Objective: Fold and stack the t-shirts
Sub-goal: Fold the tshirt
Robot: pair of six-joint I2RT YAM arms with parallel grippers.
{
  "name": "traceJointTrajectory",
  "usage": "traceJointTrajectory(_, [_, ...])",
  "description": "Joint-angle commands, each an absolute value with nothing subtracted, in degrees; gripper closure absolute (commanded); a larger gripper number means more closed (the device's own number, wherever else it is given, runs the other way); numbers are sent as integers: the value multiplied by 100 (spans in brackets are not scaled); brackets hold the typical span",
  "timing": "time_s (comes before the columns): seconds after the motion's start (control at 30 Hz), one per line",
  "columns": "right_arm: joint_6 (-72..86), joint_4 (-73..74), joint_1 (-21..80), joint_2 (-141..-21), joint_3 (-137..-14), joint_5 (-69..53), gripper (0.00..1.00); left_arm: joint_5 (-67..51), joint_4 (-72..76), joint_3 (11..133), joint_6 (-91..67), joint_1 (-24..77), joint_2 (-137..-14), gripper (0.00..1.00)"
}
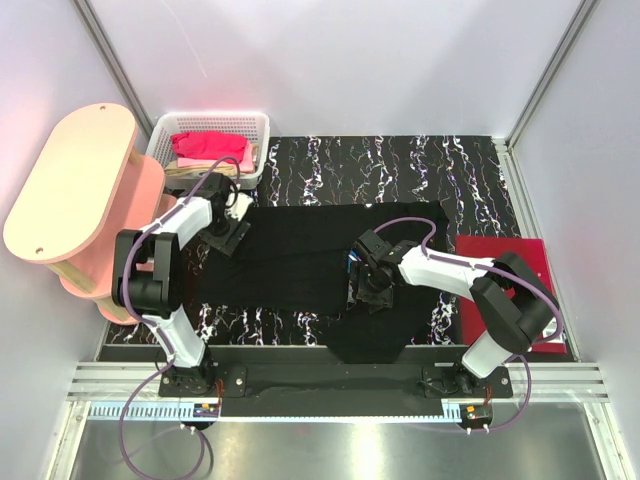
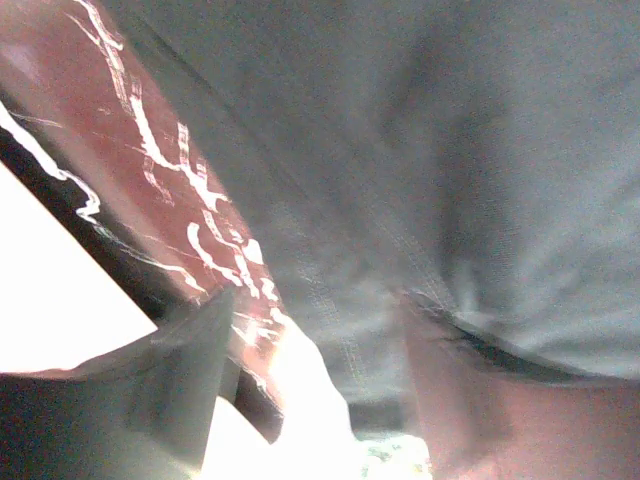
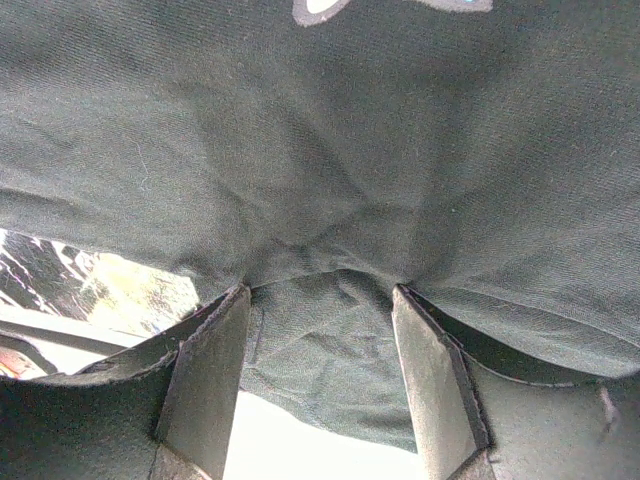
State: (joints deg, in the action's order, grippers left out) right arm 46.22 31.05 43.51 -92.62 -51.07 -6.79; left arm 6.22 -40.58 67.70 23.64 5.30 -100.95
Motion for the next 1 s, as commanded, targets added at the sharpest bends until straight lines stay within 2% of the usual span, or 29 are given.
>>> traceJointTrajectory(0.0, [4702, 3146, 4474, -9483, -4825, -703, 33, 71, -4376, 6663, 2206, 562, -9616, 23])
traceJointTrajectory(0.23, [4685, 3129, 4465, -9527, -4869, -712, 33, -281, -4491, 6478, 2057, 571, -9659, 25])
traceJointTrajectory(0.37, [4693, 3138, 4474, -9519, -4895, -721, 33, -440, -4544, 6556, 1986, 615, -9896, 34])
traceJointTrajectory(0.53, [4685, 3138, 4474, -9518, -4896, -721, 34, -370, -4527, 6627, 1986, 633, -10194, 39])
traceJointTrajectory(0.73, [4685, 3155, 4465, -9527, -4904, -729, 34, -220, -4483, 6776, 1995, 633, -10503, 58])
traceJointTrajectory(0.83, [4693, 3129, 4465, -9527, -4887, -738, 34, -194, -4491, 6864, 2004, 633, -10503, 75])
traceJointTrajectory(0.97, [4693, 3120, 4474, -9527, -4834, -729, 34, -114, -4500, 6891, 2021, 633, -10363, 79])
